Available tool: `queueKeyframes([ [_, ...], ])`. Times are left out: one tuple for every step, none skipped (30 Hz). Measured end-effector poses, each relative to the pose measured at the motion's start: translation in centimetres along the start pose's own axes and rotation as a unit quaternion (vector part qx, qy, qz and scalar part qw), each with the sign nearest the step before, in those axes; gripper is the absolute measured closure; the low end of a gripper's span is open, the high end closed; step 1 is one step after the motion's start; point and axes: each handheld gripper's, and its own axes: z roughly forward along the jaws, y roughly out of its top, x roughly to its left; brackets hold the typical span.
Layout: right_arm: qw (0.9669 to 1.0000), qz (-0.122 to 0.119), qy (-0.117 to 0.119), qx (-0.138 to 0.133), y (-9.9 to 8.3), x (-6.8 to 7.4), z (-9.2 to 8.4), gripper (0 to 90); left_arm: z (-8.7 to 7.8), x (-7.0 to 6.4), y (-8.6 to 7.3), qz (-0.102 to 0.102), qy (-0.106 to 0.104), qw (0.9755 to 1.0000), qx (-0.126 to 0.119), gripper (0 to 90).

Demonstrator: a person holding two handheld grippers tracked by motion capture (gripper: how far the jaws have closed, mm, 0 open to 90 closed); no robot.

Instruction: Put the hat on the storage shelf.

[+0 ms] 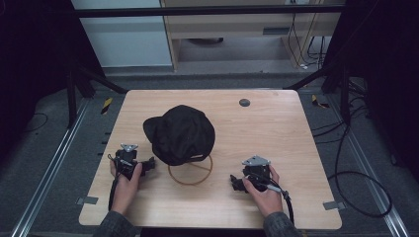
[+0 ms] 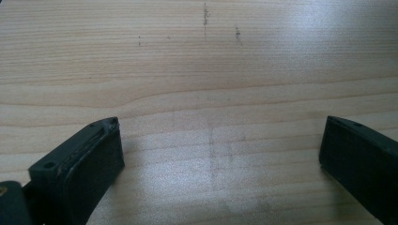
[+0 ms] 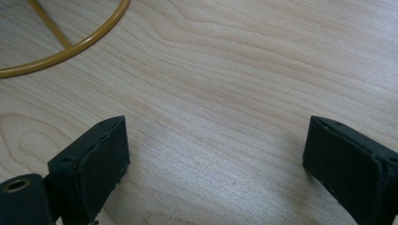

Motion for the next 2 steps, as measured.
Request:
queueKeyframes([
  [1.0000, 0.000, 0.000, 0.000, 0.00, 0.00, 0.00, 7.3, 0.00, 0.00, 0.00, 0.000, 0.000, 1.0000, 0.000, 0.0],
  [1.0000, -0.001, 0.000, 0.000, 0.00, -0.01, 0.00, 7.3, 0.00, 0.01, 0.00, 0.000, 0.000, 1.0000, 0.000, 0.0],
])
